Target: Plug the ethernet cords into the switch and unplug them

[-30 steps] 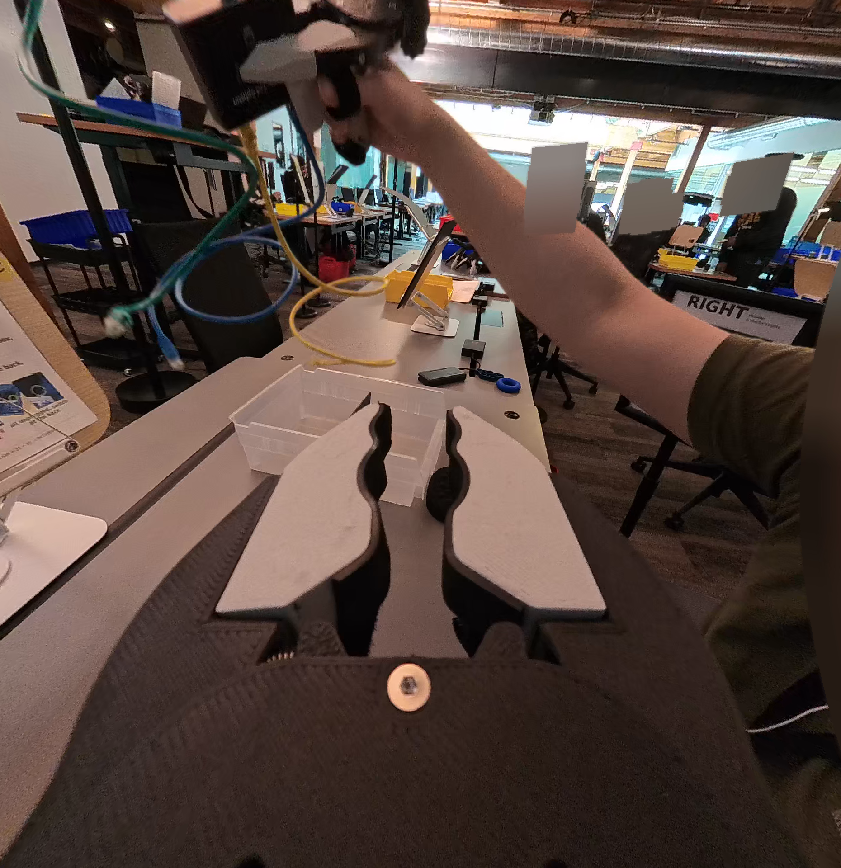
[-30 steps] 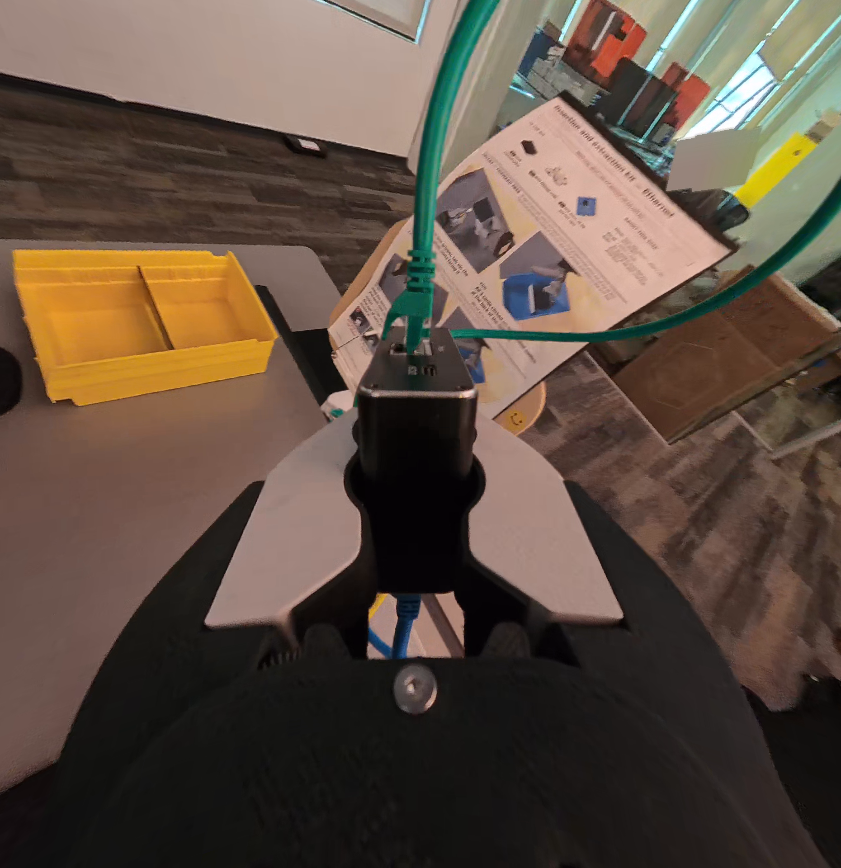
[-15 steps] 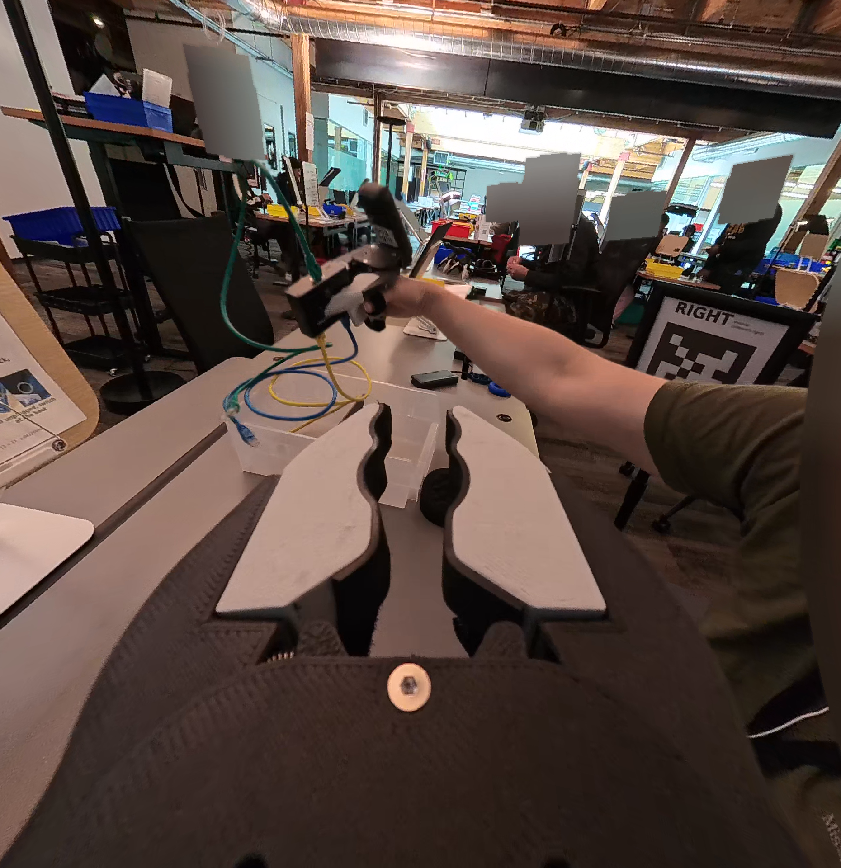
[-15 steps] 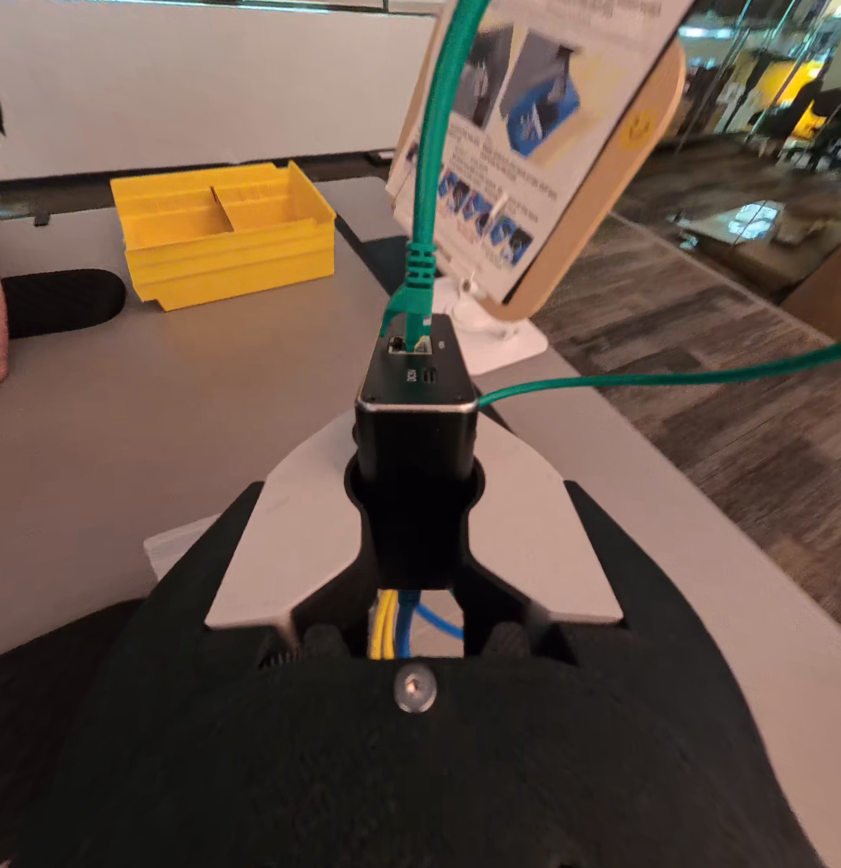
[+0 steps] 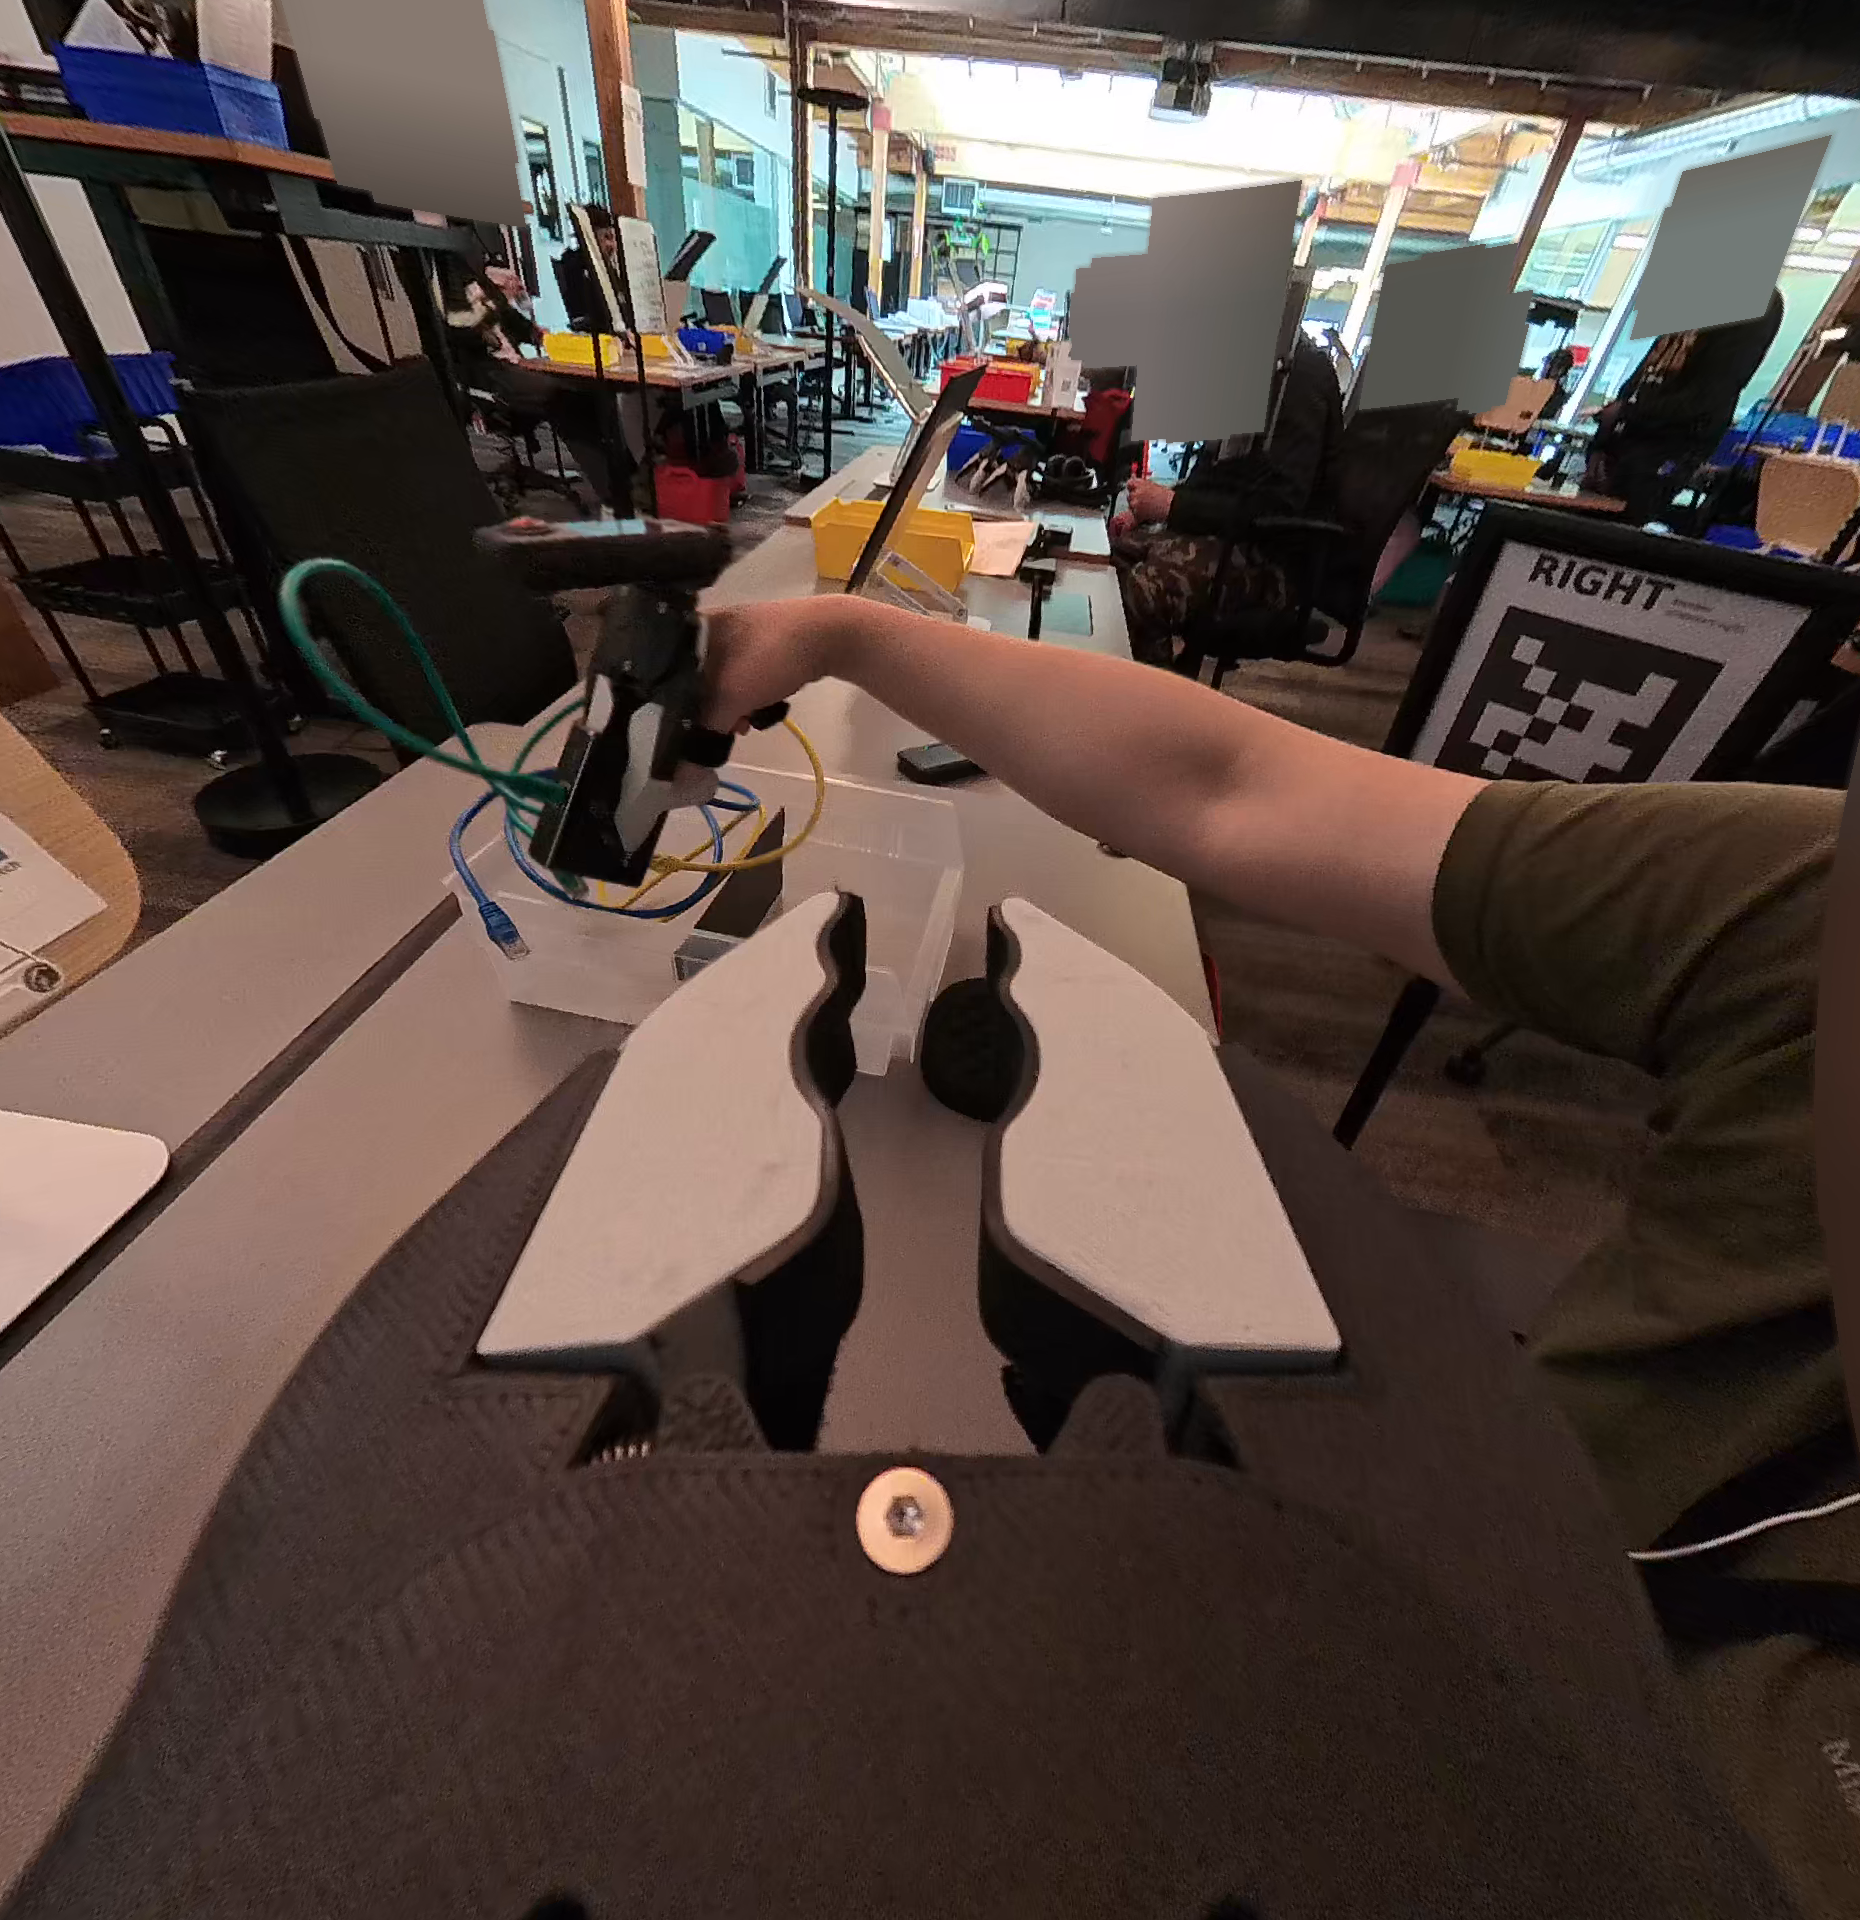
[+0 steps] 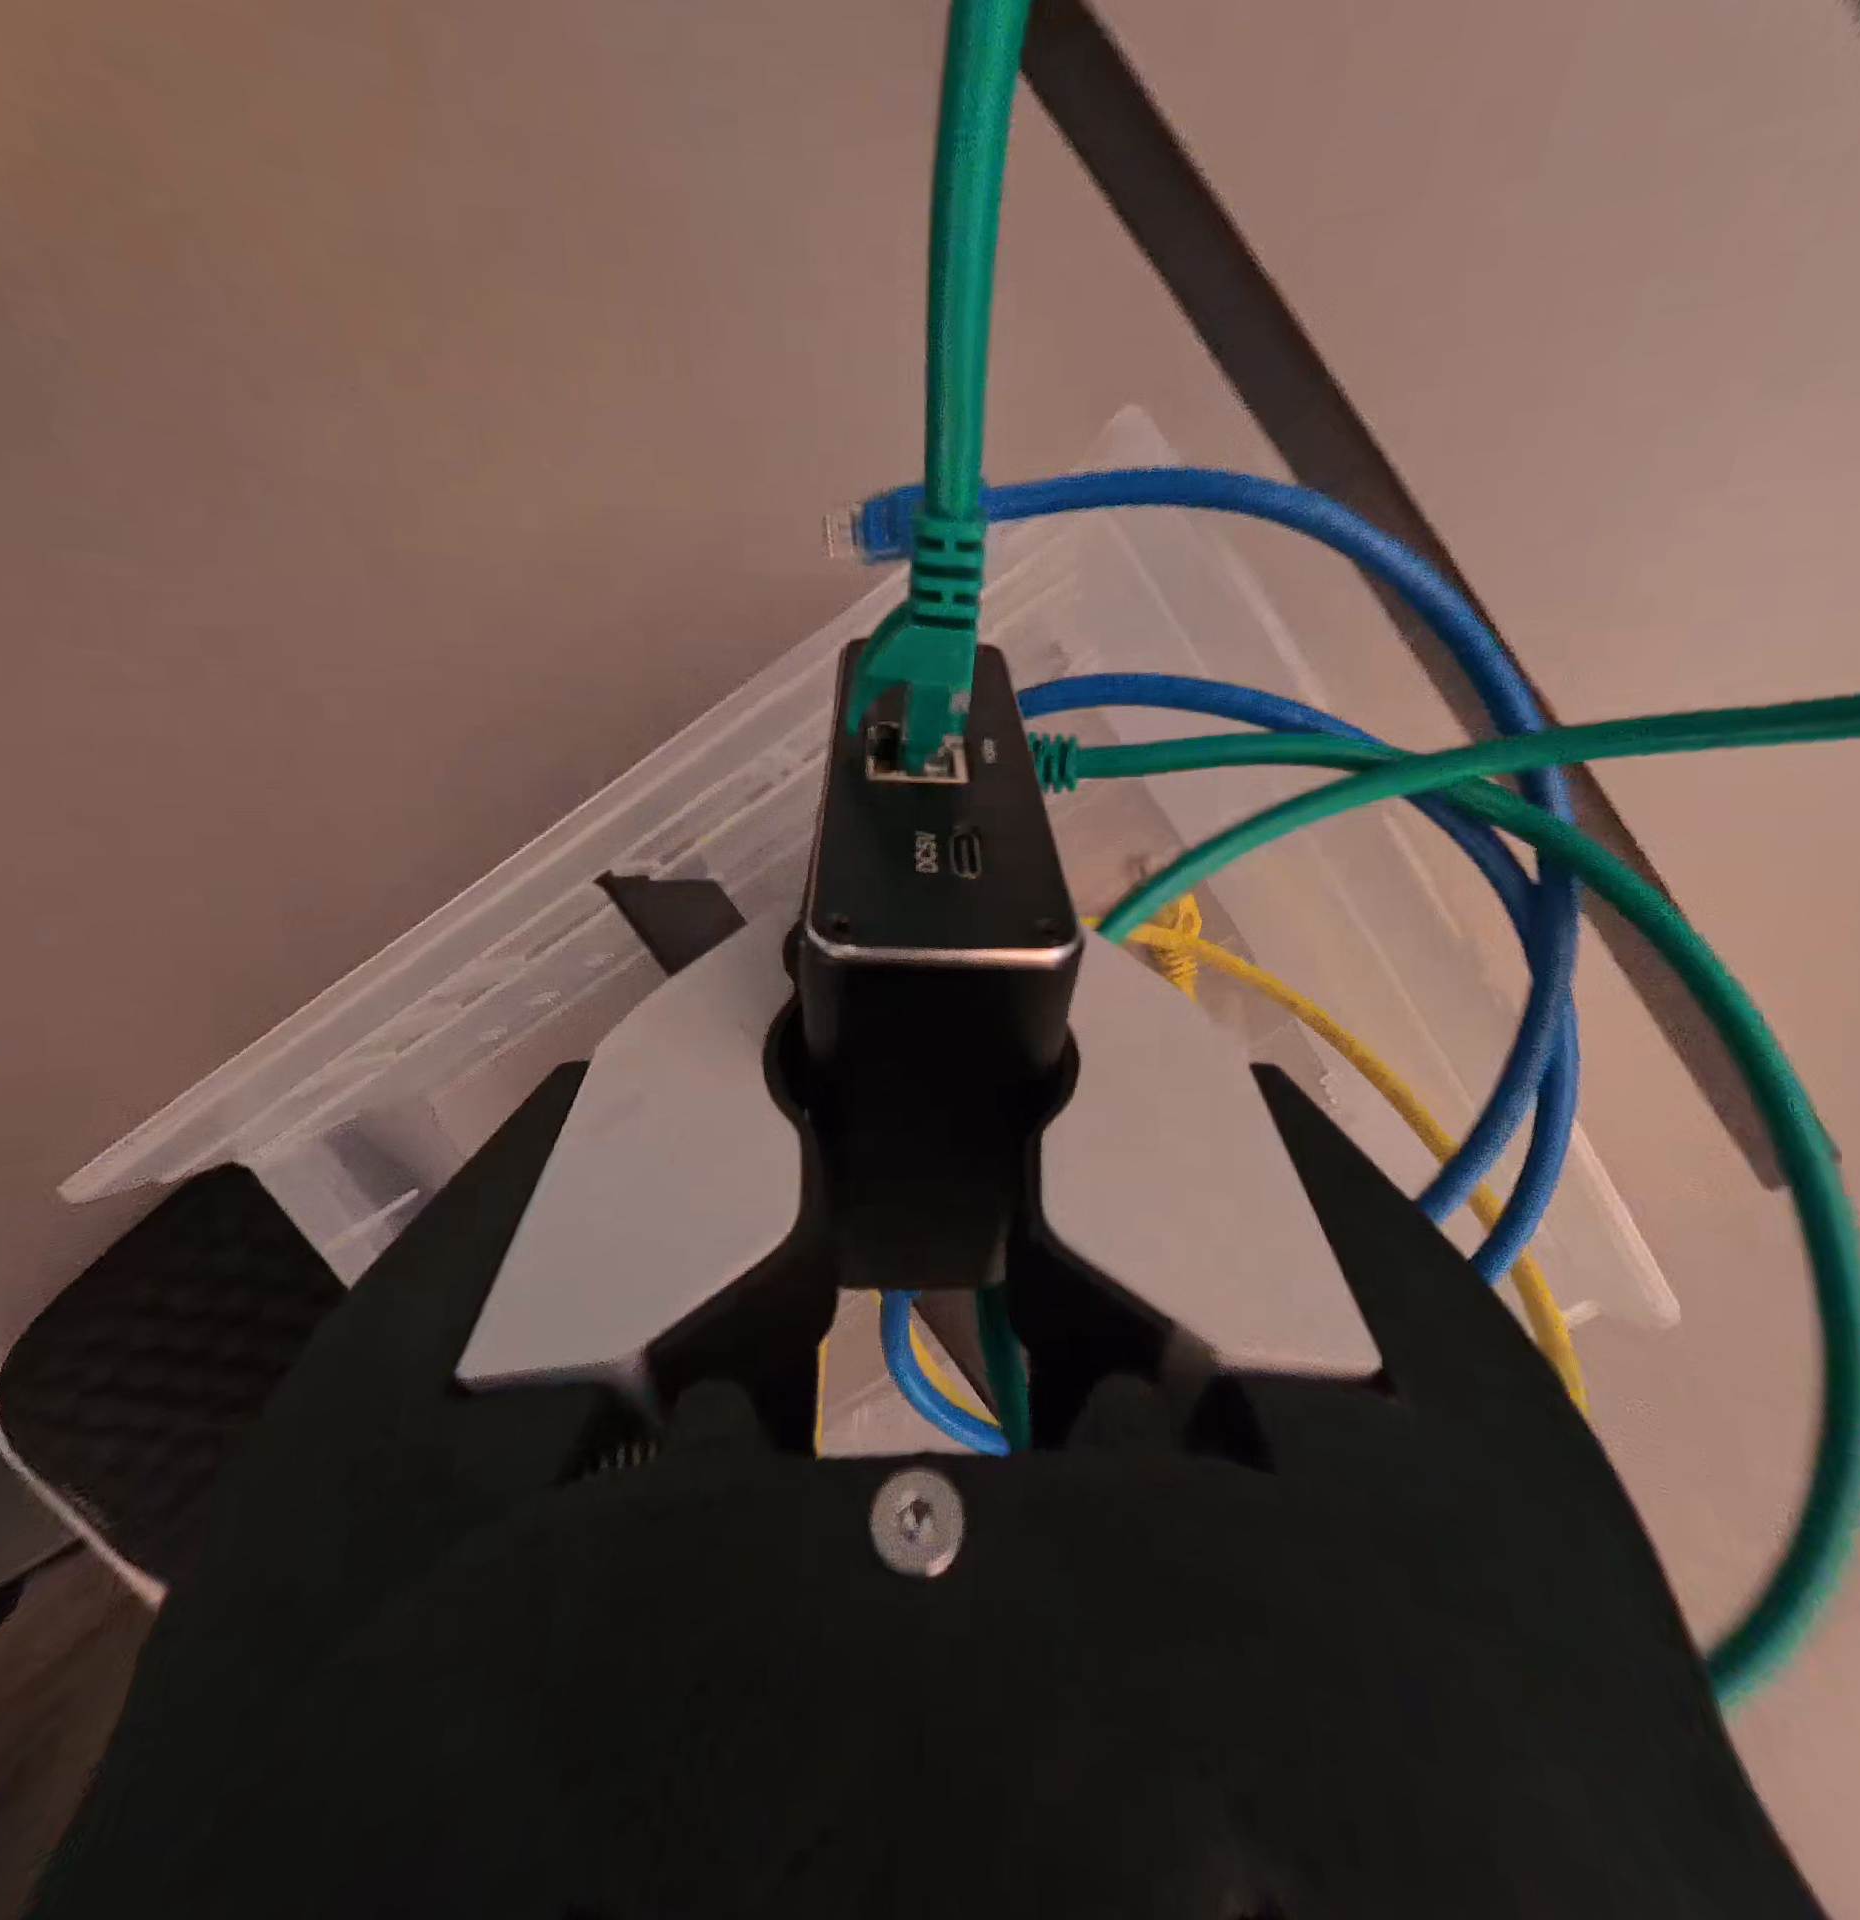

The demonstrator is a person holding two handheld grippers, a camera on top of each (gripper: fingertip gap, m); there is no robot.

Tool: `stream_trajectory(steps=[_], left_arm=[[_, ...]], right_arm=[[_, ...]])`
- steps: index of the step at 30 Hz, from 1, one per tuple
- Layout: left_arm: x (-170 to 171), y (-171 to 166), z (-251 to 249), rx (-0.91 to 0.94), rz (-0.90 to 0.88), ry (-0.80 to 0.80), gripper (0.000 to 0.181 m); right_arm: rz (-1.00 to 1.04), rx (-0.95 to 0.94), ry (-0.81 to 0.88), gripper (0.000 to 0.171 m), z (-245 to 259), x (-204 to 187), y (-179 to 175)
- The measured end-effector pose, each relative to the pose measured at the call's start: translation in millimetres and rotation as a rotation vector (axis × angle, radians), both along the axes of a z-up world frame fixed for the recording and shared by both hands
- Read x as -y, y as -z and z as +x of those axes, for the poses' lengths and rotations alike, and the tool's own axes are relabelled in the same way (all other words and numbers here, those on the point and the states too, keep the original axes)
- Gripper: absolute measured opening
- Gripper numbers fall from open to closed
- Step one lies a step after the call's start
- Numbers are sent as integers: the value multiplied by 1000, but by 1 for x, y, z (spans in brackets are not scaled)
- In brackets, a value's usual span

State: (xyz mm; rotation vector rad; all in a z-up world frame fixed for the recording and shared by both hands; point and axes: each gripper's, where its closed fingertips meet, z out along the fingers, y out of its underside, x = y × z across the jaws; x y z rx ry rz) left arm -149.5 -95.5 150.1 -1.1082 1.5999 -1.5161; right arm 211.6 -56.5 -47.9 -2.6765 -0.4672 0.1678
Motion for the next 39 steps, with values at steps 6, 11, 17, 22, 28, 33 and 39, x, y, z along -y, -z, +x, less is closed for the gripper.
stream_trajectory(steps=[6, 11, 17, 22, 28, 33, 39], left_arm=[[0, -3, 3, 23, 16, -11, 20], [-5, -12, -6, 73, -23, -10, 19], [-11, -9, -9, 52, -38, -23, 23], [-30, -9, -18, 57, -60, -91, 27], [-72, -10, -36, 68, -133, -302, 29], [-79, -16, -60, 95, -177, -398, 38], [-49, -16, -97, 113, -224, -382, 37]], right_arm=[[-224, 162, -41, 37, 6, -3, 31], [-365, 303, -40, 38, 24, 13, 58], [-332, 410, 9, 45, 33, 16, 53], [-132, 489, 9, 55, 29, 24, -3], [390, 343, 216, 63, 10, 82, -89], [790, -20, 396, 76, 4, 147, -102], [923, -81, 525, 51, 43, 181, -86]])
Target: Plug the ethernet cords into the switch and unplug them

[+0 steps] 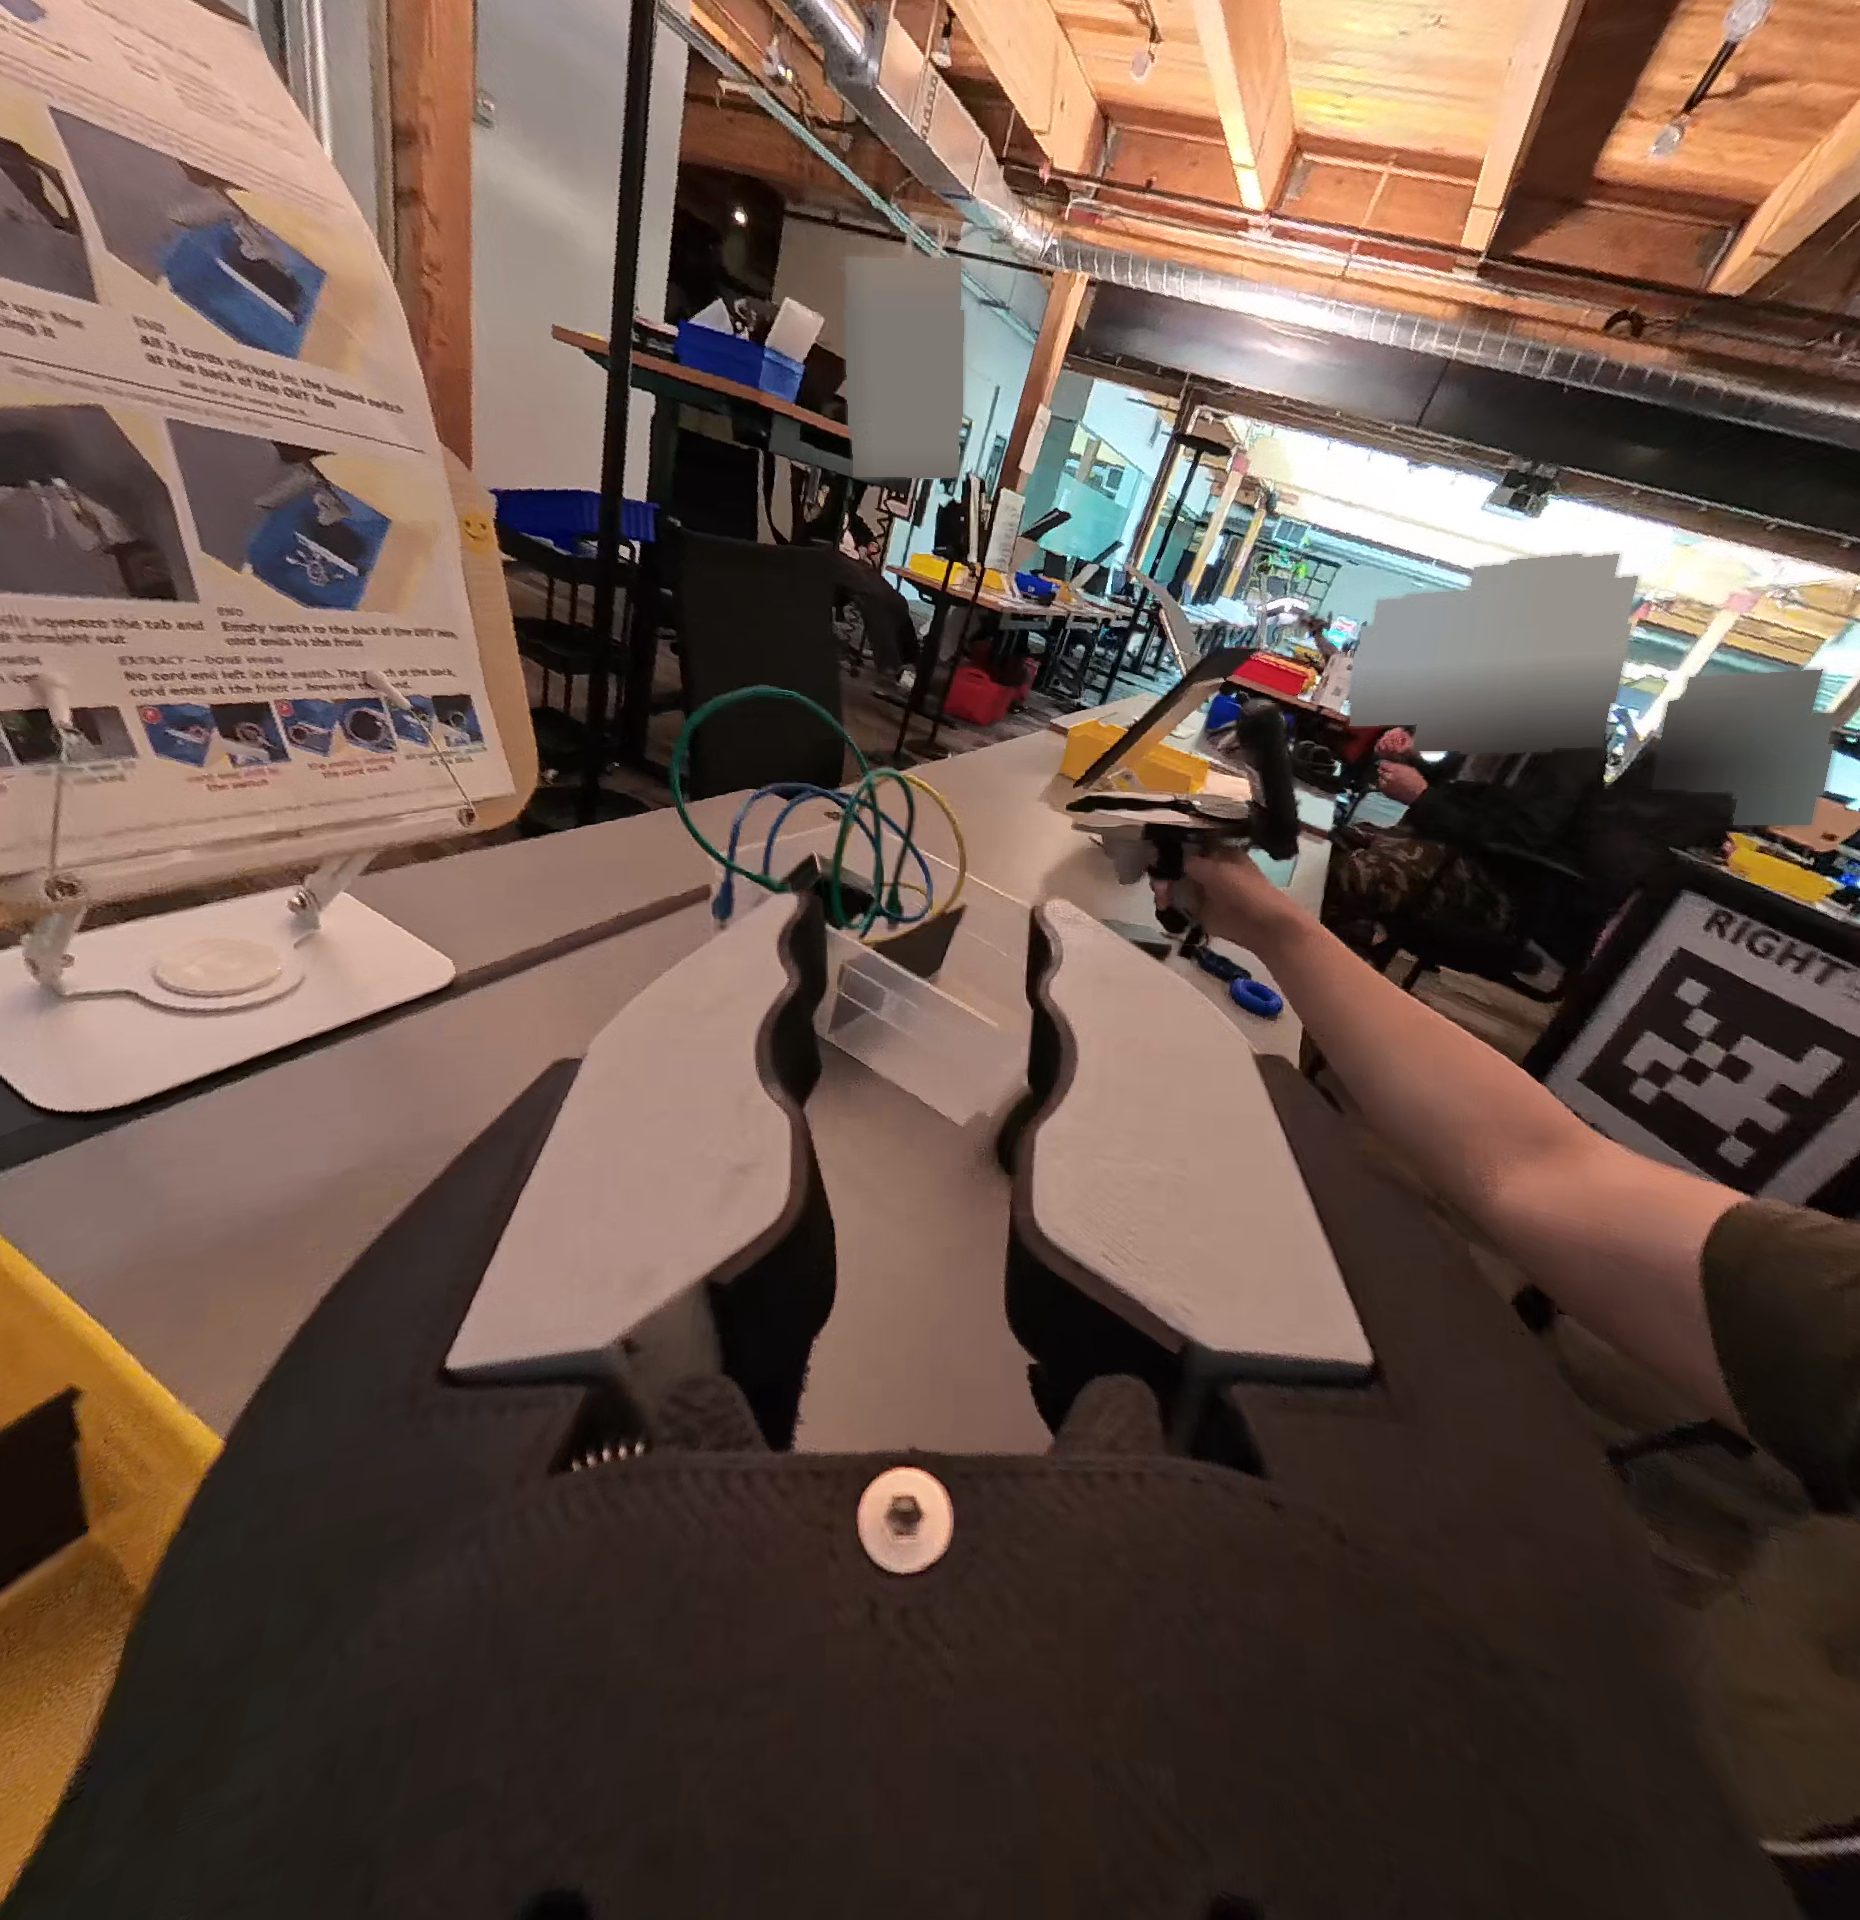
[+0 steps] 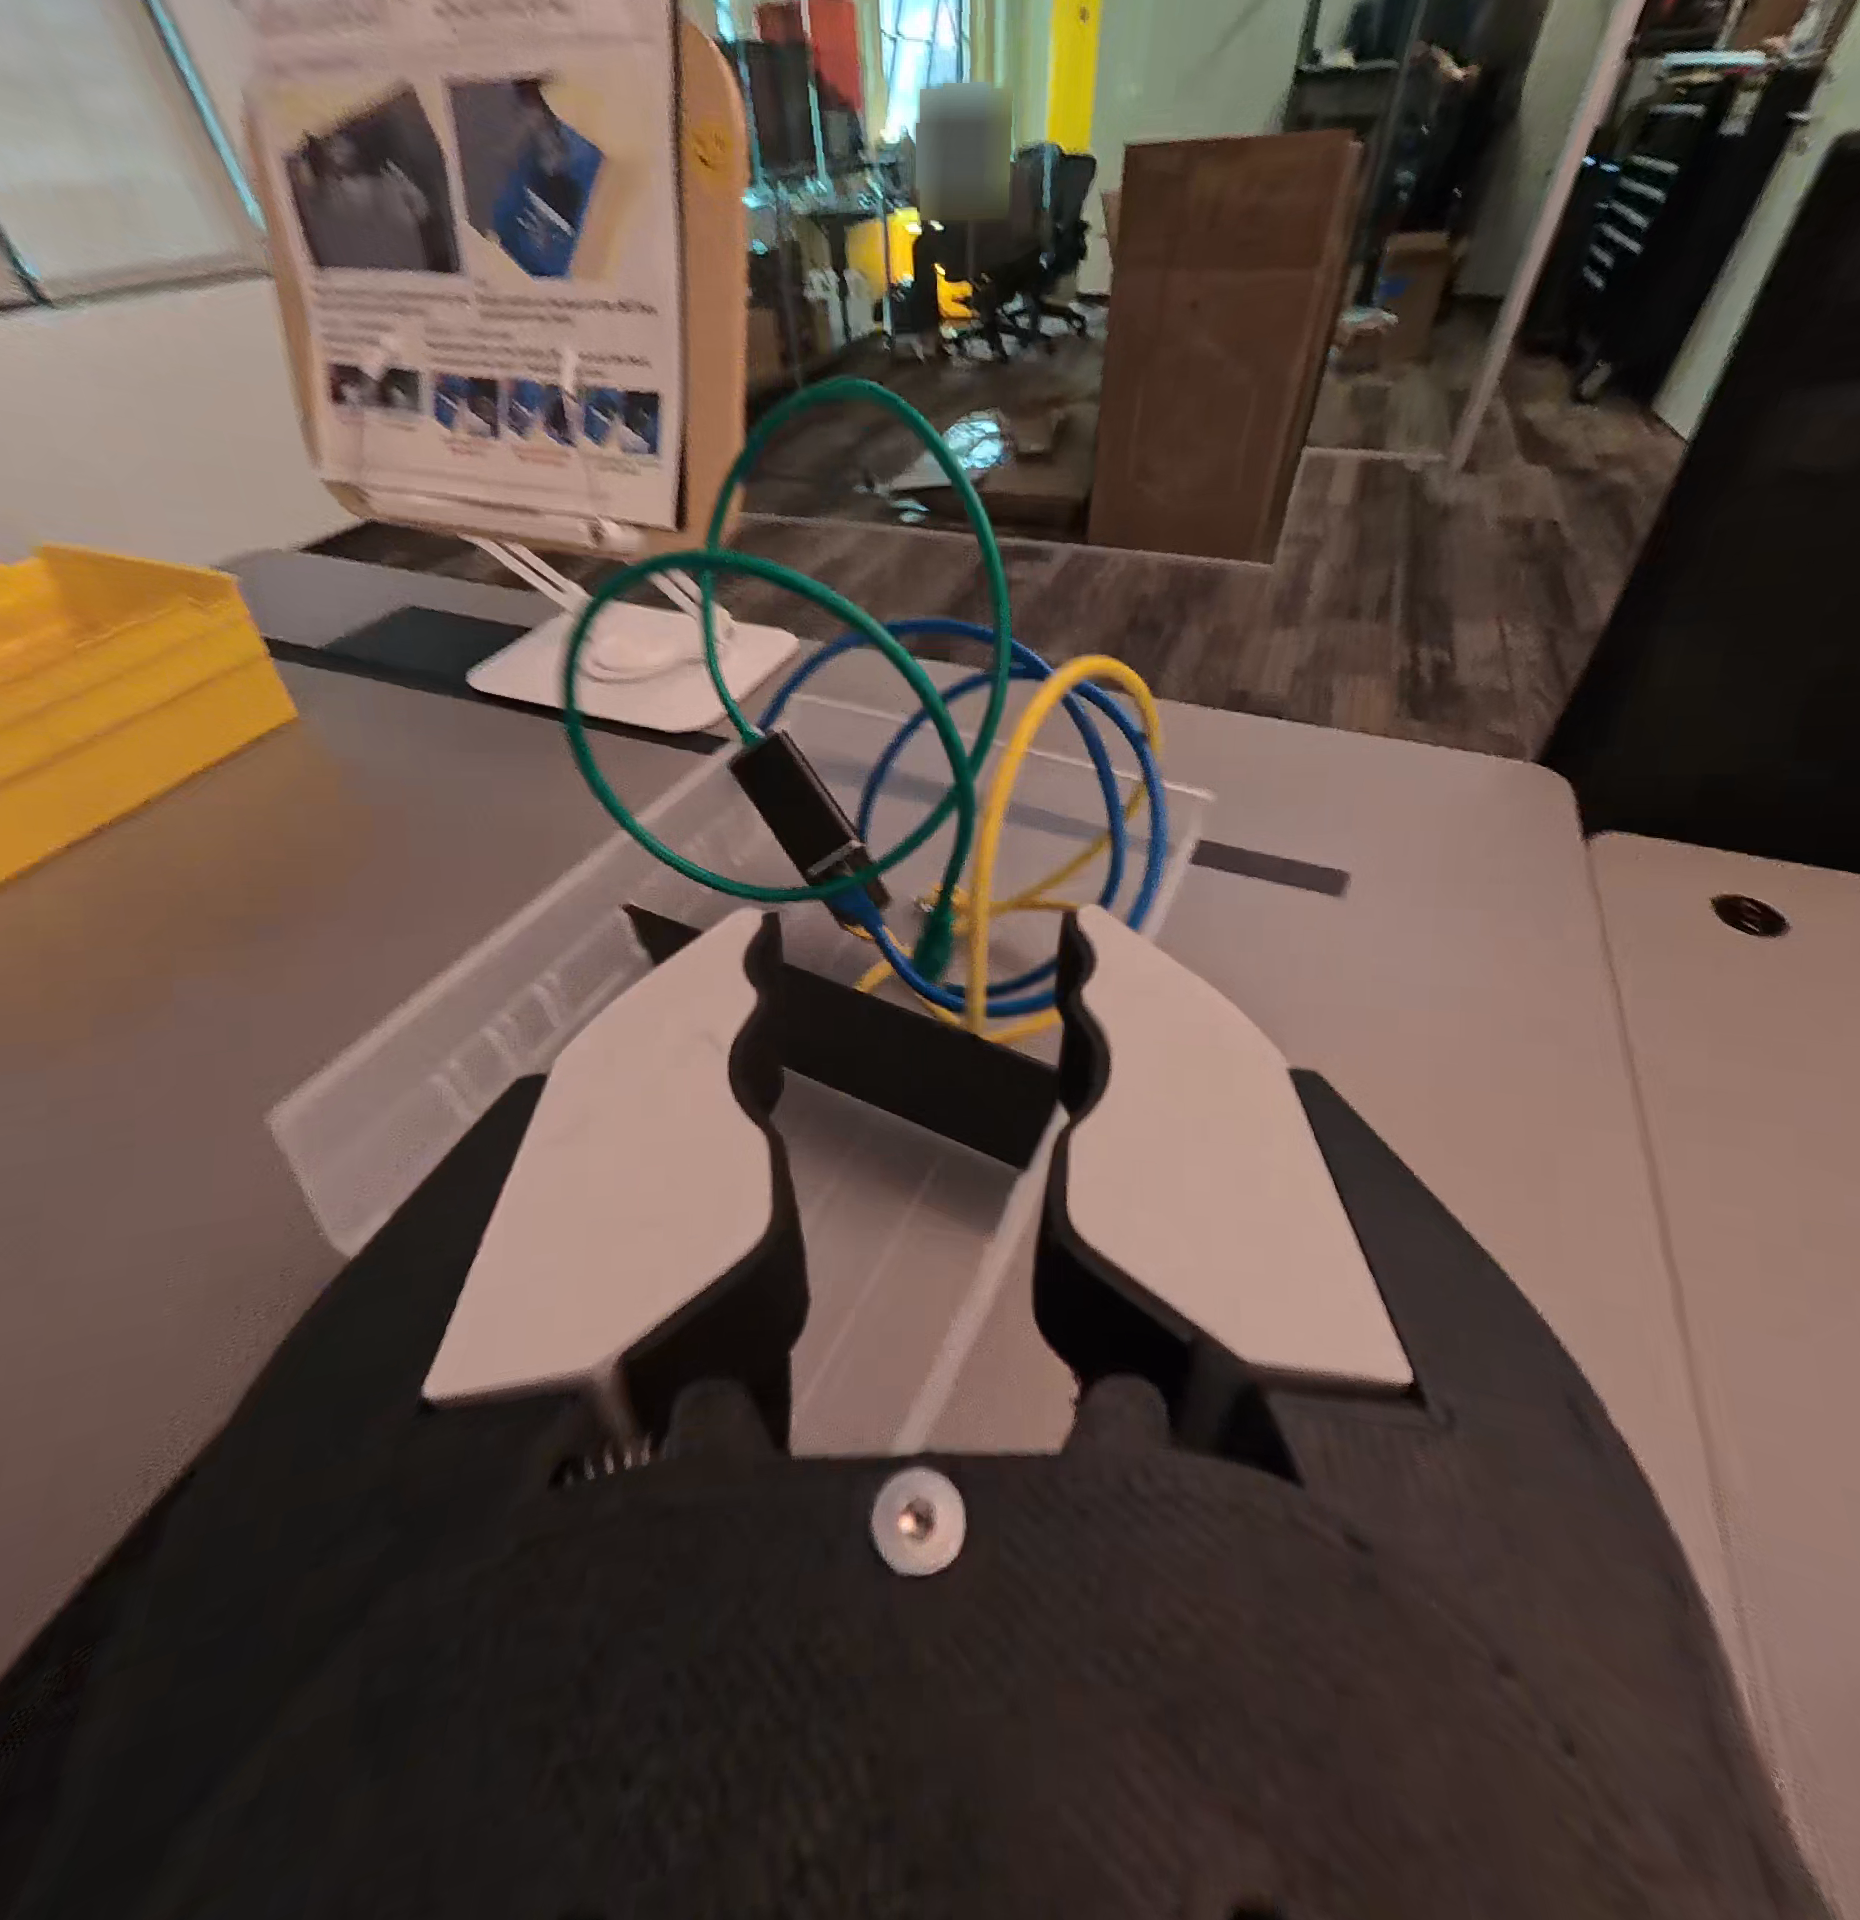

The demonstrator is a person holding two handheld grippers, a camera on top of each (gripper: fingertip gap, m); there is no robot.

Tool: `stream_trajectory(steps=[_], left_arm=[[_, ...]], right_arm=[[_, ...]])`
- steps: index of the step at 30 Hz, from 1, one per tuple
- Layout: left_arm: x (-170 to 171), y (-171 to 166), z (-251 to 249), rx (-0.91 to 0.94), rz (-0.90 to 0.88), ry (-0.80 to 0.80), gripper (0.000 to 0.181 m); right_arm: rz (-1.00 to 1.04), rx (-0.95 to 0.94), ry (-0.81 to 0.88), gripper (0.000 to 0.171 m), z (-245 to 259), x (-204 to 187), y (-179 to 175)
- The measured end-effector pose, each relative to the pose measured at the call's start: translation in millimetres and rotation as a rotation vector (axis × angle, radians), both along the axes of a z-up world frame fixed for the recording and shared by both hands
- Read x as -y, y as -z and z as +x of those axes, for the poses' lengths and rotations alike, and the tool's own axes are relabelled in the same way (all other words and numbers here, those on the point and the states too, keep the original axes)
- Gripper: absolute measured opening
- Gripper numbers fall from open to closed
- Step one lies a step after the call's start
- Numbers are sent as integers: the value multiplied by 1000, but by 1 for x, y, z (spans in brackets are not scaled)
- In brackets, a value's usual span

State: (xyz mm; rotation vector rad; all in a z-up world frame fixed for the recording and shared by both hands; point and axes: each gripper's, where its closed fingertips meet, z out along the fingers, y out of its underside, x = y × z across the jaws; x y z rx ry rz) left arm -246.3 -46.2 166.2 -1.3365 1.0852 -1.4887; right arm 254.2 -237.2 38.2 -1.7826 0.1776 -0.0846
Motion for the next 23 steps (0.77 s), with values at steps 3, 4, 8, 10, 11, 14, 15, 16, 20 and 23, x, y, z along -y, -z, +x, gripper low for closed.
stream_trajectory(steps=[3, 4, 8, 10, 11, 14, 15, 16, 20, 23], left_arm=[[5, 21, -25, -58, 25, -77, 36], [-4, 28, -39, -72, 28, -151, 36], [-81, 62, -119, -195, 31, -589, 53], [-125, 93, -159, -335, 26, -796, 75], [-140, 105, -170, -378, 14, -838, 78], [-169, 127, -167, -353, -26, -828, 79], [-181, 135, -167, -362, -25, -854, 78], [-194, 147, -169, -395, -24, -896, 77], [-219, 205, -167, -584, -161, -863, 75], [-228, 234, -163, -677, -172, -831, 62]], right_arm=[[-98, 24, 46, 53, 9, 5, 19], [-140, 19, 55, 57, 9, 6, 28], [-408, -71, 89, 68, 7, 13, 91], [-529, -142, 82, 69, 1, 16, 125], [-574, -179, 77, 69, -4, 16, 140], [-657, -293, 42, 50, -18, 10, 169], [-634, -349, 86, 44, -15, 6, 168], [-616, -390, 134, 38, -11, 6, 168], [-576, -489, 208, 22, -9, 12, 168], [-643, -435, 267, 11, -9, 17, 168]])
